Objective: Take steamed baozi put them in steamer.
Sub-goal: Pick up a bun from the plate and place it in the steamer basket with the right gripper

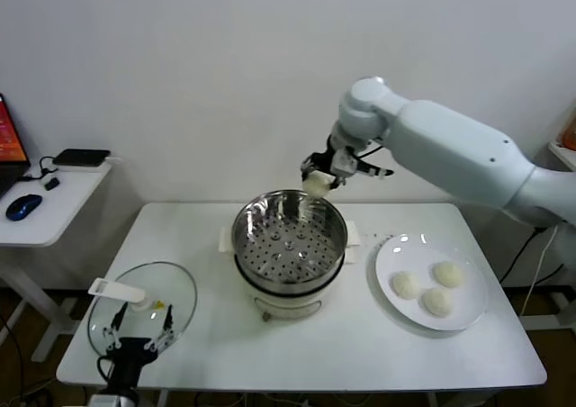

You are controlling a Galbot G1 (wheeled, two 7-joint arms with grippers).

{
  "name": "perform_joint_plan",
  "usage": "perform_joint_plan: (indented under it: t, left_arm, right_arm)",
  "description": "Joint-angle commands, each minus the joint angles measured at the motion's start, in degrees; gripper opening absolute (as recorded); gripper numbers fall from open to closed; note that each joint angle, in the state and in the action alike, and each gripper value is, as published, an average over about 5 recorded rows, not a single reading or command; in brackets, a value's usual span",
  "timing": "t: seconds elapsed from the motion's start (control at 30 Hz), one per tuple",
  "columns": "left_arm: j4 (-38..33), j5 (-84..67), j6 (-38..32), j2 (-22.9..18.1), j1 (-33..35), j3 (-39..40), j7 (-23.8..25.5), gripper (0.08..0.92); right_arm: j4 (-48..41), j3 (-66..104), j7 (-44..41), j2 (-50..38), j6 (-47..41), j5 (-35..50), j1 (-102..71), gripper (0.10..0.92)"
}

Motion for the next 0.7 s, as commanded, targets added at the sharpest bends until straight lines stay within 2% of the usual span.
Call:
perform_joint_plan:
  t: [0.03, 0.27, 0.7]
  left_arm:
    - [0.1, 0.0, 0.1, -0.1, -0.3, 0.0, 0.0, 0.823]
    - [0.5, -0.2, 0.2, 0.2, -0.7, -0.3, 0.0, 0.823]
    - [1.2, -0.3, -0.2, 0.3, -0.5, -0.5, 0.1, 0.823]
  right_arm:
    - [-5.9, 1.2, 0.3, 9.0, 2.7, -8.6, -4.6, 0.682]
    - [-10.5, 3.4, 0.6, 10.4, 4.2, -14.4, -8.0, 0.687]
    - [-13.9, 5.0, 0.9, 11.6, 5.0, -17.7, -11.7, 0.687]
